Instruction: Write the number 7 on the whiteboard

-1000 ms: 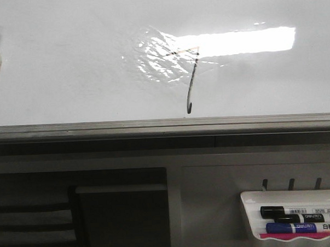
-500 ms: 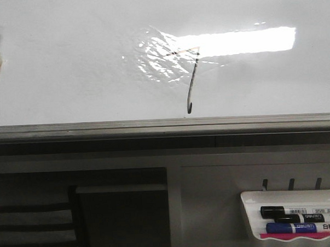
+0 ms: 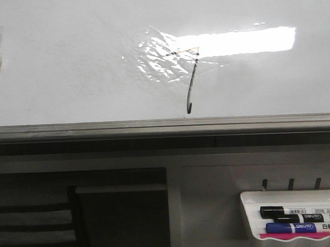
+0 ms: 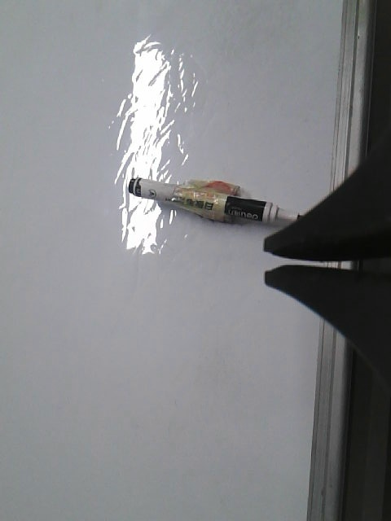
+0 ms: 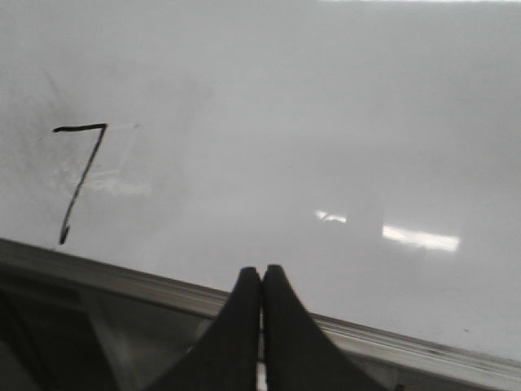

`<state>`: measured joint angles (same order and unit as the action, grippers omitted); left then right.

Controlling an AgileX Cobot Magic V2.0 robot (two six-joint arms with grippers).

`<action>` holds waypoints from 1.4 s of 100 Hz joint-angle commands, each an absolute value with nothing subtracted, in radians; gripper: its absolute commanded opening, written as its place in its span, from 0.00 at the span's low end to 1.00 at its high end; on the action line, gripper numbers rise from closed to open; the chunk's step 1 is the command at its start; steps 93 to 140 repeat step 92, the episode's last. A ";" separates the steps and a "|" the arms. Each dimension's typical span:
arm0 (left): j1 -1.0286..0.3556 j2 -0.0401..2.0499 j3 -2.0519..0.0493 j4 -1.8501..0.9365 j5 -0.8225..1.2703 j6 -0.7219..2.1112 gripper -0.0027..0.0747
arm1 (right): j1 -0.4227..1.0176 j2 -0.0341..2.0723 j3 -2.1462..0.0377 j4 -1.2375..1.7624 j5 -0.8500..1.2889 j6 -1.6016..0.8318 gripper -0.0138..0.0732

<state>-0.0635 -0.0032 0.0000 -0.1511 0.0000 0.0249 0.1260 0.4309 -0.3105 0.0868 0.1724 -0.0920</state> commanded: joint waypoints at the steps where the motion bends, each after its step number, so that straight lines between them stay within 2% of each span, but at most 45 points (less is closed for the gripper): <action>1: -0.066 -0.035 0.034 -0.159 -0.077 0.023 0.01 | 0.063 0.337 -0.227 0.077 -0.035 -0.099 0.08; 18: -0.066 -0.035 0.034 -0.159 -0.077 0.023 0.01 | -0.004 0.107 -0.055 0.077 -0.111 -0.099 0.08; 39: -0.066 -0.035 0.034 -0.159 -0.077 0.023 0.01 | -0.007 -0.028 0.039 0.077 -0.113 -0.099 0.08; 140: -0.066 -0.035 0.034 -0.159 -0.077 0.023 0.01 | -0.007 -0.030 0.041 0.077 -0.074 -0.099 0.08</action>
